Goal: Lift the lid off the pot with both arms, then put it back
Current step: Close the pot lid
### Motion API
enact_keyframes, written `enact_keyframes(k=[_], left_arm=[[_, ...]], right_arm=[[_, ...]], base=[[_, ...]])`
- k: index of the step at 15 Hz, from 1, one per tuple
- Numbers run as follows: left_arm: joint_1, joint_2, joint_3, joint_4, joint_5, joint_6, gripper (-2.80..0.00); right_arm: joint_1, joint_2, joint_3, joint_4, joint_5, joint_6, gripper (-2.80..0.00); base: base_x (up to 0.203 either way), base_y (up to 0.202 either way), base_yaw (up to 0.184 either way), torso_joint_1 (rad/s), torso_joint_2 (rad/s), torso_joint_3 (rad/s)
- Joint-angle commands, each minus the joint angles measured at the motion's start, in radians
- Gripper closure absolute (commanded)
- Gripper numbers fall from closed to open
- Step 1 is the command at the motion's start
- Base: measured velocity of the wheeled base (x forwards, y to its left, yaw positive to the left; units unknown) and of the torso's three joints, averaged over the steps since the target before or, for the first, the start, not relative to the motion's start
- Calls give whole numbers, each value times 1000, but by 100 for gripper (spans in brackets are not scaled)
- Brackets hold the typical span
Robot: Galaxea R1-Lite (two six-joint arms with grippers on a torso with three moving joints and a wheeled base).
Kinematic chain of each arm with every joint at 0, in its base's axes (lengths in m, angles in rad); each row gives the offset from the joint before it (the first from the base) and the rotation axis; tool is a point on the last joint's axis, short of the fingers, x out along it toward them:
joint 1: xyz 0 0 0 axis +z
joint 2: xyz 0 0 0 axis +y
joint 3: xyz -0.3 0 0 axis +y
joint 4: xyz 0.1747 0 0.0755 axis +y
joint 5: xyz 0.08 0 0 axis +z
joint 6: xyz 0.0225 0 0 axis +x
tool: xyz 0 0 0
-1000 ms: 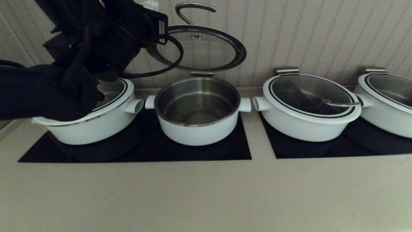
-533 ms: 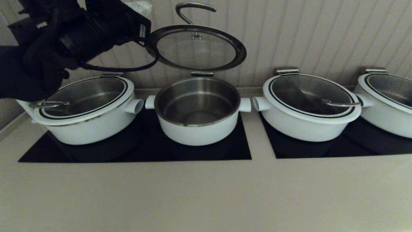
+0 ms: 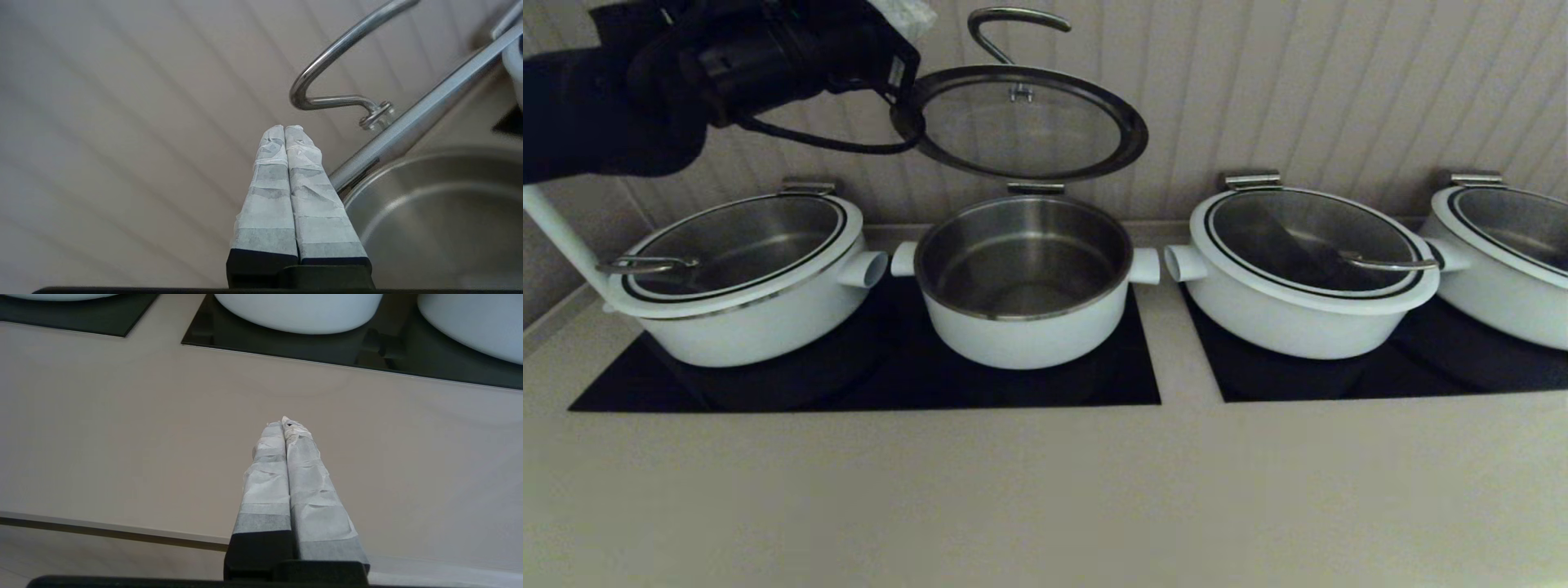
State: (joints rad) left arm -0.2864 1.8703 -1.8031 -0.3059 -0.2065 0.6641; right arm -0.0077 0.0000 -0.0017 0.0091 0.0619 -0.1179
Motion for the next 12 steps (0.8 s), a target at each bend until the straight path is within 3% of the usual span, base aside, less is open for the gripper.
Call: enact_keyframes(k=[1,12], left_arm=[[8,71,-41,2,-10,21,0],[23,116,-38,-2,-11,48,0]], right_arm=[[1,2,0,0,1,-1,0],[0,0,2,0,1,-2,0]], base=[[0,0,0,0,0,0],[0,0,0,0,0,0]])
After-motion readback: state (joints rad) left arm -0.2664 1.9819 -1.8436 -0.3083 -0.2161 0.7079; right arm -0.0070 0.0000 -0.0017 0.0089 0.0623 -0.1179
